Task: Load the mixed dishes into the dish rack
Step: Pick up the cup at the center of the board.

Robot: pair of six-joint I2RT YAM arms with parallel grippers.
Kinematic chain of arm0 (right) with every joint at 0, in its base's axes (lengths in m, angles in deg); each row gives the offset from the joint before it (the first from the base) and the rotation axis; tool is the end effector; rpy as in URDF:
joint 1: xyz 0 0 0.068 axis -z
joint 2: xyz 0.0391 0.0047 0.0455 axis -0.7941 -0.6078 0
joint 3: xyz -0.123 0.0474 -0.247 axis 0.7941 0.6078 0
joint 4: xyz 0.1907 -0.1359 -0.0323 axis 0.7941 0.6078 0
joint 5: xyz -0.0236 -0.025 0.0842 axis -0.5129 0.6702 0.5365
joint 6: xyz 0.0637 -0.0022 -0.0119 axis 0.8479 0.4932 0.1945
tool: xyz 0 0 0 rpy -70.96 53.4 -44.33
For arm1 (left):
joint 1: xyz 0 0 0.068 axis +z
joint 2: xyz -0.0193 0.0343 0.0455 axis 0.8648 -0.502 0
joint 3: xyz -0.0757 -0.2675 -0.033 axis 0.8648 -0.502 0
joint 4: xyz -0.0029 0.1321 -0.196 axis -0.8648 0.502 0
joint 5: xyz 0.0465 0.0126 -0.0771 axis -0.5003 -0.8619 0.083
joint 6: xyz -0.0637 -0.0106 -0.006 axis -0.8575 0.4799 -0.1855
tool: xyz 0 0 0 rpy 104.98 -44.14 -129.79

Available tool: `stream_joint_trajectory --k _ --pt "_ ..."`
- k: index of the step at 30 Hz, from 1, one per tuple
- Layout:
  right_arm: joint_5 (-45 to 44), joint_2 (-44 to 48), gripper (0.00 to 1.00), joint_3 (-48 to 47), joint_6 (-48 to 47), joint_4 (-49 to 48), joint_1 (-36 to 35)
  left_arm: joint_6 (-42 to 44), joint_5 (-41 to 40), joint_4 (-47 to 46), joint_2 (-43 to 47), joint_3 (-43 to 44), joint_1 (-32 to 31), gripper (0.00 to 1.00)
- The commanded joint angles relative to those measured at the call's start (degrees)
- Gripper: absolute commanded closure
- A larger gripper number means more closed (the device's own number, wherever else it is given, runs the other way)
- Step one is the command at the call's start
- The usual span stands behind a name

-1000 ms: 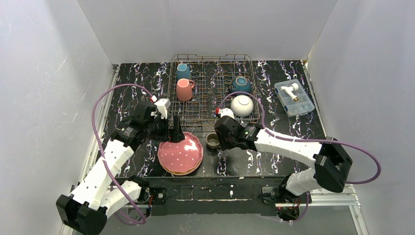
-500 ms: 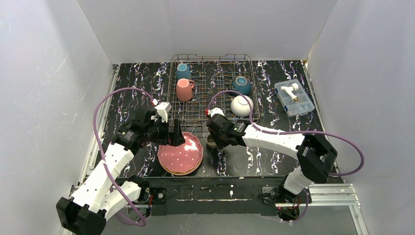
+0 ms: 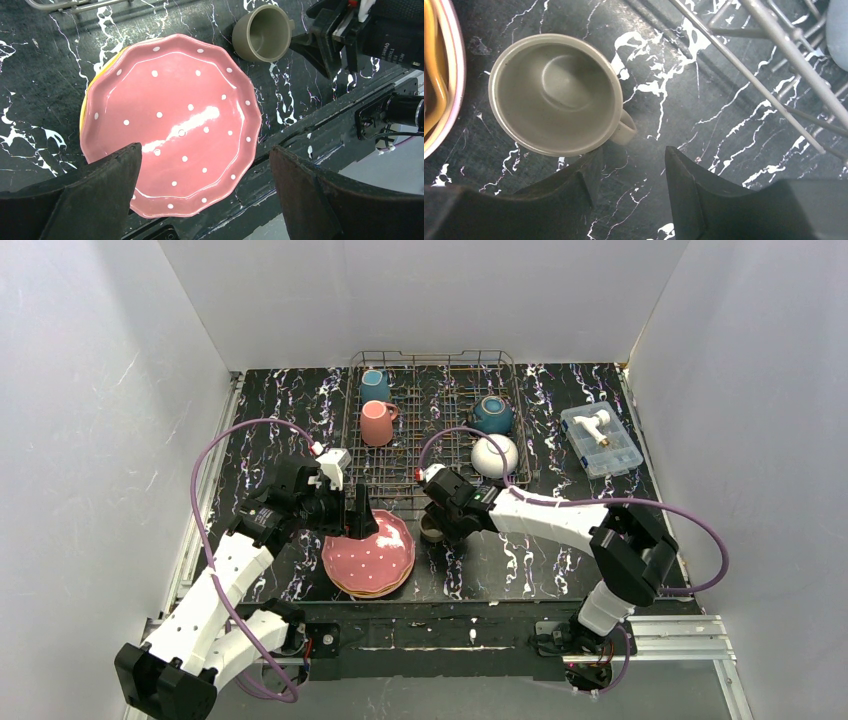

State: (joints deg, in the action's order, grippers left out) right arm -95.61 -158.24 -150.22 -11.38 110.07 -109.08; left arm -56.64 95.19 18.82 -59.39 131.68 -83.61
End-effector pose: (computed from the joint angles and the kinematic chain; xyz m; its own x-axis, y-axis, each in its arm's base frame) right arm 0.1848 0.2494 0.2152 -0.5989 -0.5961 -0.5348 -0.6026 0.7753 -0.1892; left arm 0.1479 -0.0802 0.2954 -0.7417 0.0304 -0.6700 0.3824 0.8398 -0.3852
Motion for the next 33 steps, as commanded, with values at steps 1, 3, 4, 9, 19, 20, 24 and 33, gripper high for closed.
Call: stream_joint_trajectory --k 1,3,4,9,19,20,24,33 --pt "3.40 -0.41 0.42 -1.89 -2.88 -2.85 0.17 1.06 0.65 0.02 0.72 -0.28 -0.09 0.02" --pt "4.34 -0.07 0.42 -1.61 -3.11 -3.70 0.17 1.00 0.60 0.02 0.66 -0.31 -0.13 0.02" --pt "4.91 0.04 0.42 -1.39 -3.45 -4.17 0.17 0.99 0.60 0.02 0.59 -0.28 -0.17 0.02" --pt "8.57 -0.14 0.42 -1.08 -3.90 -5.90 0.17 1.06 0.42 0.01 0.46 -0.26 -0.16 0.02" --pt "8.24 3.81 0.42 -3.02 -2.87 -2.07 0.17 1.04 0.51 0.02 0.29 -0.12 -0.11 0.02" --pt "7.96 4.37 0.42 -3.34 -2.77 -1.52 0.17 1.09 0.51 0.02 0.27 -0.10 -0.12 0.02" --pt "4.98 6.54 0.45 -3.18 -0.64 -2.43 0.17 1.12 0.60 0.02 0.37 -0.02 -0.11 0.02" --pt "2.90 2.00 0.55 -5.36 7.33 -4.81 0.26 0.98 0.63 0.31 0.90 -0.14 -0.07 0.02"
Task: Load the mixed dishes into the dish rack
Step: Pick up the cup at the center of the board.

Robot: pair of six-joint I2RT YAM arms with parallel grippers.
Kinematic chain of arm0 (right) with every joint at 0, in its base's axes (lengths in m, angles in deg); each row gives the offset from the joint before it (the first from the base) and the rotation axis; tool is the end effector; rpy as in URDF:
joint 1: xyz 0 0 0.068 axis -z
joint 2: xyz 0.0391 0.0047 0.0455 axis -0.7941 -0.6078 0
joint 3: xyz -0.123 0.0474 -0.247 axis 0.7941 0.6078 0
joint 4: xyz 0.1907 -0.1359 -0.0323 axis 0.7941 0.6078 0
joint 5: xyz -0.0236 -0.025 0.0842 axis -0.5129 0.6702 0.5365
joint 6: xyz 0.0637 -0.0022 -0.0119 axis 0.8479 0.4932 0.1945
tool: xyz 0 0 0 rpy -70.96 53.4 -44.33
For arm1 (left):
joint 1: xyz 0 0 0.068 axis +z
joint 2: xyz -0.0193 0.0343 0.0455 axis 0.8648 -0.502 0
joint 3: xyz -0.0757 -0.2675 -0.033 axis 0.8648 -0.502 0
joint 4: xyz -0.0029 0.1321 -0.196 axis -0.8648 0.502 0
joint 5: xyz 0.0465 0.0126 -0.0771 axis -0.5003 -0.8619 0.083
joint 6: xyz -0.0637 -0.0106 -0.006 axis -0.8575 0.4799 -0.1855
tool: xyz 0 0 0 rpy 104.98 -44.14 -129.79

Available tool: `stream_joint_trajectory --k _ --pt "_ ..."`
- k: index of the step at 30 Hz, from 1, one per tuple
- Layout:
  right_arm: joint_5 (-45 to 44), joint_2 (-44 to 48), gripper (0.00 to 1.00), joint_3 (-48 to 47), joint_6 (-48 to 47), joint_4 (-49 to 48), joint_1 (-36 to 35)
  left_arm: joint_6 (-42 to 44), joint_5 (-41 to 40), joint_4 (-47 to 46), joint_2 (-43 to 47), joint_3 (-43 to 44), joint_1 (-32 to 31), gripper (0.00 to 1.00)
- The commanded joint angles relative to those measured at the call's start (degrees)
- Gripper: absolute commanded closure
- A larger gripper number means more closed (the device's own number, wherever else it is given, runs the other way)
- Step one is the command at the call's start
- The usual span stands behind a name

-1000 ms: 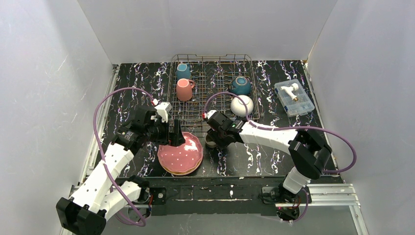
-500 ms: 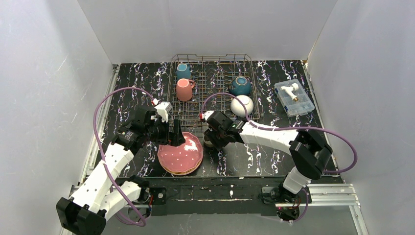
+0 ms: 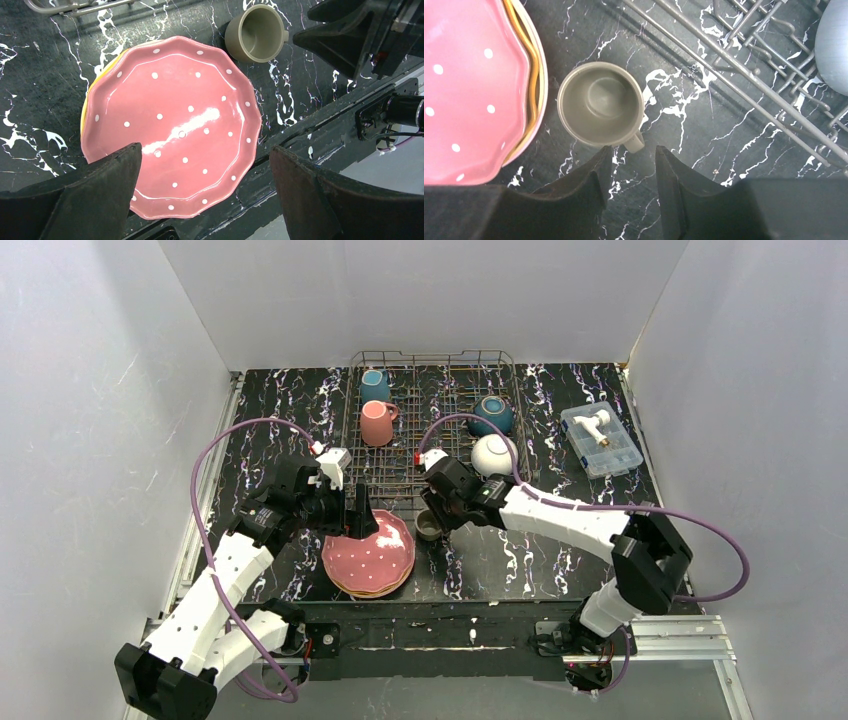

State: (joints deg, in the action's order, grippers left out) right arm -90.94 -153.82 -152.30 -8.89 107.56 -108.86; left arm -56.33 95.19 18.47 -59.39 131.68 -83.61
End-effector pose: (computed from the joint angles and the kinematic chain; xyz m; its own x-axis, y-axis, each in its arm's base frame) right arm 0.1832 0.2521 0.2502 -0.5843 -0.4865 -0.6495 -0.6061 0.7939 -0.0494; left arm 0.1483 -0.0804 0.2959 -0.7359 0.0333 -0.6763 0.3886 0.8387 -0.3815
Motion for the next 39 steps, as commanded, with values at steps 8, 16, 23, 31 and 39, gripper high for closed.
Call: stream_joint_trajectory --k 8,16,23,31,39 --pt "-4.13 -6.78 0.56 -4.89 8.64 -3.63 0.09 0.50 0.17 0.79 2.16 -0.29 -0.14 0.02" --pt "-6.82 -8.91 0.55 -4.90 10.41 -4.00 0.48 0.41 0.51 0.80 2.48 -0.28 -0.13 0.02" --pt "-6.30 -10.58 0.62 -4.79 11.19 -4.83 0.90 0.53 1.38 0.80 2.33 -0.28 -0.08 0.02" --pt "-6.13 -9.79 0.80 -3.88 11.82 -5.43 1.01 0.22 1.90 0.58 2.01 -0.37 -0.13 0.02" --pt "-4.84 -8.05 0.99 -1.75 12.72 -6.40 1.10 -0.83 1.98 -1.00 3.56 -1.31 -0.14 0.02"
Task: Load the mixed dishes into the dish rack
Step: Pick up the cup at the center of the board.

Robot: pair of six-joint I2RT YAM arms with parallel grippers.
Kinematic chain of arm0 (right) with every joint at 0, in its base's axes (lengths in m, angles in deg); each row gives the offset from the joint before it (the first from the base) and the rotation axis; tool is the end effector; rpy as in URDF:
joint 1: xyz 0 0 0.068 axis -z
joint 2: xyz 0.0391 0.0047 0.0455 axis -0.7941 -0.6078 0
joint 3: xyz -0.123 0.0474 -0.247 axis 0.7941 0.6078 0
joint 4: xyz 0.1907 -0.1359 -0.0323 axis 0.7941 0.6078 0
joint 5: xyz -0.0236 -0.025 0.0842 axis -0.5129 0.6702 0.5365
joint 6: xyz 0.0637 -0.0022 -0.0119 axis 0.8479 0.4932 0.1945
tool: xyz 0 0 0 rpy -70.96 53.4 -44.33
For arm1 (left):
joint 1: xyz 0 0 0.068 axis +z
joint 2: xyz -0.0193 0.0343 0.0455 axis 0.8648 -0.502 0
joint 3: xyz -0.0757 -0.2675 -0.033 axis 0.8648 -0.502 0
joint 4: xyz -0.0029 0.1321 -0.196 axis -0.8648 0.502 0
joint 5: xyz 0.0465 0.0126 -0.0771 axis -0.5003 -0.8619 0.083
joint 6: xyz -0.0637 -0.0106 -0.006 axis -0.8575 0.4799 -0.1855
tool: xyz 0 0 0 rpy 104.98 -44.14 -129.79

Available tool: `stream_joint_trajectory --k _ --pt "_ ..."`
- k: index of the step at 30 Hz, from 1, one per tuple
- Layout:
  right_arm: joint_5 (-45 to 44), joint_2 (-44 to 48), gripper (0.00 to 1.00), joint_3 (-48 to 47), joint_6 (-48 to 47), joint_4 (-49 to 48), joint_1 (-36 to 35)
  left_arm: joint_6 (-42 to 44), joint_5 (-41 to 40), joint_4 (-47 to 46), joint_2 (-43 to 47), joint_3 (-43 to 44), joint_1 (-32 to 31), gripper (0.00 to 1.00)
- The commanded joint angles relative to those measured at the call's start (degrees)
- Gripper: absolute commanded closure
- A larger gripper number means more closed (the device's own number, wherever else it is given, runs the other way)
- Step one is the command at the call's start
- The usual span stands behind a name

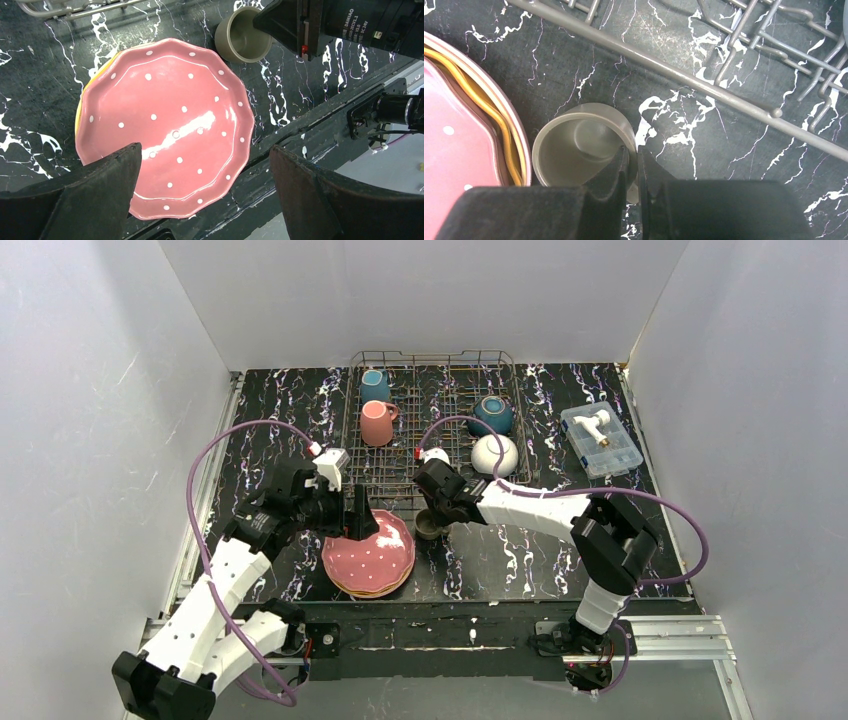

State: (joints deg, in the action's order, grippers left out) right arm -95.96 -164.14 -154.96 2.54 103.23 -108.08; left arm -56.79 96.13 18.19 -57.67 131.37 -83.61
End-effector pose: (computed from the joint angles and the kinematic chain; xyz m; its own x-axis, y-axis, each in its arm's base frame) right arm 0.2101 0.2761 0.2146 -0.6979 -0.3297 -0.6358 -0.4202 0.9074 -0.0092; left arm 0.1430 -0.0789 0.2992 -0.7232 0.0211 -0.6904 0.4020 0.8256 -0.3959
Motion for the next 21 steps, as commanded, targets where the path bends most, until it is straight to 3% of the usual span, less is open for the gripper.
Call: stream_joint_trajectory --k 1,11,21 --pt "0.40 2.59 0.99 1.26 1.51 -2.30 0.31 -0.59 1.24 -1.02 2.16 -1.17 -0.08 0.02" --pt "2.85 10.20 0.99 6.21 3.91 -3.99 0.33 -1.14 4.48 -4.39 4.68 -3.02 -0.10 0.02" --pt "4.86 21.72 0.99 11.12 6.00 -4.68 0.31 -2.71 14.75 -7.18 4.56 -2.92 -0.16 0.02"
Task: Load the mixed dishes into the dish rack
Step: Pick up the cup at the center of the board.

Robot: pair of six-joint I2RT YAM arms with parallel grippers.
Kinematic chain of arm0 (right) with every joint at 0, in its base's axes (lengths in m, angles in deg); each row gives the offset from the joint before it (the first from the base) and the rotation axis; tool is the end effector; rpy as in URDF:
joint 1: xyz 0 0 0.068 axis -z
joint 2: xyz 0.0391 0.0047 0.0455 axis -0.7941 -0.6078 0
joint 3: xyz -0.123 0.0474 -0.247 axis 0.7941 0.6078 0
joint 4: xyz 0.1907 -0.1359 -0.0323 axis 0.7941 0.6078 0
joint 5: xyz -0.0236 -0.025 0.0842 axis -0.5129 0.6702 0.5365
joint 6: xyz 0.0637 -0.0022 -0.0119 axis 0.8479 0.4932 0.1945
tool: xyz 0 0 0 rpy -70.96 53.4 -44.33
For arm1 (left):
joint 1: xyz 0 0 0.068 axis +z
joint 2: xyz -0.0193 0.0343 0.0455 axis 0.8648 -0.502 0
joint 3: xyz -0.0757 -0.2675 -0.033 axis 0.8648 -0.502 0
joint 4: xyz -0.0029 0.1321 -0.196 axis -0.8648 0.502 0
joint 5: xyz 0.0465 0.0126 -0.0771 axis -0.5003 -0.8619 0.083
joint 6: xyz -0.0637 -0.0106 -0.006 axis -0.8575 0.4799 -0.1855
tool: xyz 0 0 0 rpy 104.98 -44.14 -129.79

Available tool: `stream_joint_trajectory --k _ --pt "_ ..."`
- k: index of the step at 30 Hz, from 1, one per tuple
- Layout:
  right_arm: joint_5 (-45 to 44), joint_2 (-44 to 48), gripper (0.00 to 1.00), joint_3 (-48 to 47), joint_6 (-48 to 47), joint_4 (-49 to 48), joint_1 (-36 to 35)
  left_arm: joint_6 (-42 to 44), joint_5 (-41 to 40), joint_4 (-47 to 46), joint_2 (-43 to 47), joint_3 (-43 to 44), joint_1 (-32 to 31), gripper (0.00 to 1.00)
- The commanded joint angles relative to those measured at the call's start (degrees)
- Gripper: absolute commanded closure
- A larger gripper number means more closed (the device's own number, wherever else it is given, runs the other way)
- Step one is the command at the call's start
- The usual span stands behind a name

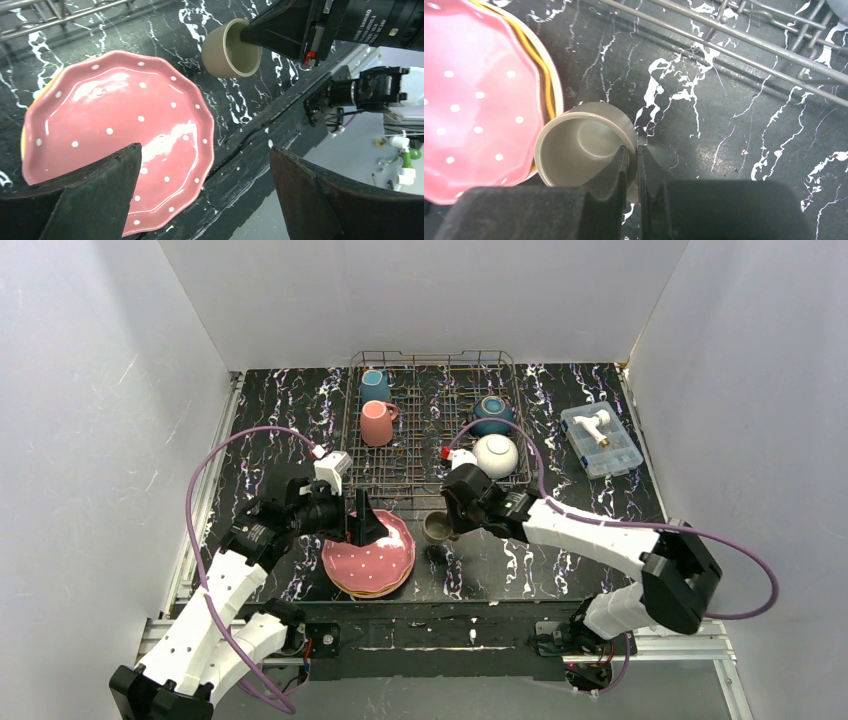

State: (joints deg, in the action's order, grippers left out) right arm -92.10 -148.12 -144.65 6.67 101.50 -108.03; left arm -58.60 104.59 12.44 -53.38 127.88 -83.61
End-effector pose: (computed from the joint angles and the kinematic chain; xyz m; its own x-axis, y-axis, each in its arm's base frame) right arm 0.1753 0.2309 0.2464 -0.6966 -0.2024 -0.6883 -0.4097 0.8998 0.1500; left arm 0.1310 -0.0812 0.3016 -0.6873 -0.0080 -0.7263 0.5028 0.7163 -0.4838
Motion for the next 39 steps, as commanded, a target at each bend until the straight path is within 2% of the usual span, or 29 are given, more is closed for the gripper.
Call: stream_joint_trajectory --k 1,9,12,16,19,28,33,35,39 --pt "1.27 6.95 0.99 1.25 2.01 -3.20 0.27 -1.46 7.21 -1.94 0.44 0.54 -0.13 0.02" --pt "4.85 18.59 0.99 5.59 4.11 -7.99 0.27 -9.50 15.09 -9.46 2.26 -0.93 -0.09 0.02" --pt "7.89 25.14 0.99 8.64 5.60 -13.64 0.28 -18.40 19.34 -17.39 3.59 -2.99 -0.10 0.02" --pt "13.30 30.91 0.99 12.59 2.16 -19.72 0.30 -27.86 24.10 -23.65 2.15 -5.41 -0.18 0.02" --pt "17.78 35.81 0.99 16.46 -0.86 -29.67 0.23 -35.25 25.74 -26.94 2.23 -7.23 -0.12 0.02" --pt "28.20 36.62 0.99 19.45 -7.98 -41.55 0.18 -47.05 32.32 -31.39 0.39 -7.12 -0.09 0.02" --pt "31.39 36.45 0.99 21.08 -10.78 -48.93 0.10 -51.41 34.96 -33.22 0.93 -7.07 -0.13 0.02" --pt "32.97 36.53 0.99 22.79 -12.44 -55.46 -0.17 -52.91 37.56 -32.06 0.27 -6.47 -0.09 0.02" --pt "34.78 35.18 0.99 22.44 -14.12 -58.20 -0.70 -56.85 39.16 -34.37 0.23 -7.49 -0.08 0.02"
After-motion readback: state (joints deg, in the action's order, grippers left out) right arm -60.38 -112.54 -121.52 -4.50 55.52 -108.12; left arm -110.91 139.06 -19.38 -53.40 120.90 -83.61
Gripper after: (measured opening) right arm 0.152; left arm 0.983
